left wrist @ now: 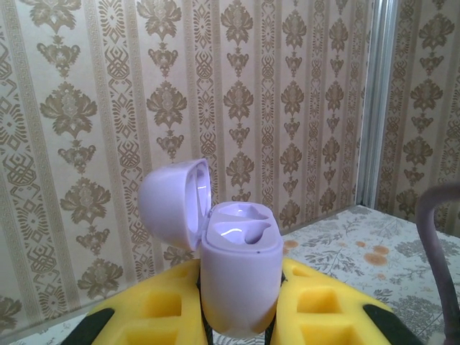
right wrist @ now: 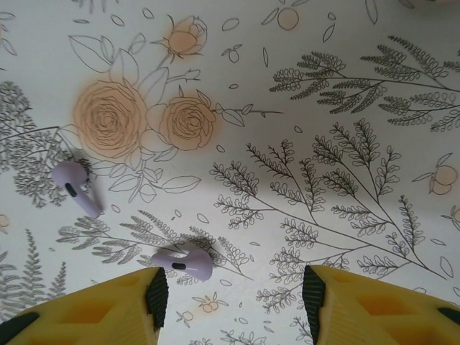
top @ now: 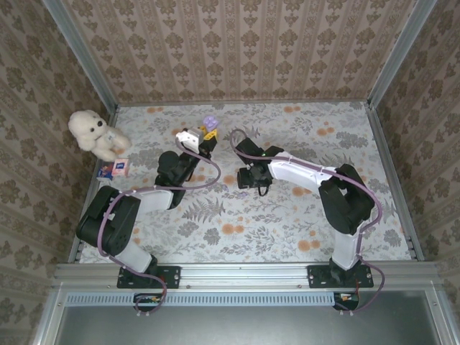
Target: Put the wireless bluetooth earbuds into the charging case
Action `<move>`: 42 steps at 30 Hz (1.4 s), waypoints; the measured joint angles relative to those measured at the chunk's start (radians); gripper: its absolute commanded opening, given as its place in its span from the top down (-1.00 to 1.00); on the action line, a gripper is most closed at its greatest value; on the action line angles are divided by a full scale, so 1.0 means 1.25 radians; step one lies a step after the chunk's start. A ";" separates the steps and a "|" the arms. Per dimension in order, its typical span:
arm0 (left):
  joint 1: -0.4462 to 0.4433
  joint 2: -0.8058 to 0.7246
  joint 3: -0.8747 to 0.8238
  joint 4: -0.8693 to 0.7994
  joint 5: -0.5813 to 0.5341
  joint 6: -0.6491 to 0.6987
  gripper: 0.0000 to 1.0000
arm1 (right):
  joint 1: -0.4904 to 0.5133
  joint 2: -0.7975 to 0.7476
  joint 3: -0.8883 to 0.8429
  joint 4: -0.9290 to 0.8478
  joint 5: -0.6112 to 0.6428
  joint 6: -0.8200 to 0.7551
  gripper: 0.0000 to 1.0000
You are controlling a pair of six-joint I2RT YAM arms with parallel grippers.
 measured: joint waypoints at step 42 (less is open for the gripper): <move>0.001 -0.001 0.000 0.009 0.006 -0.027 1.00 | 0.077 0.092 0.055 -0.074 0.108 -0.001 -0.15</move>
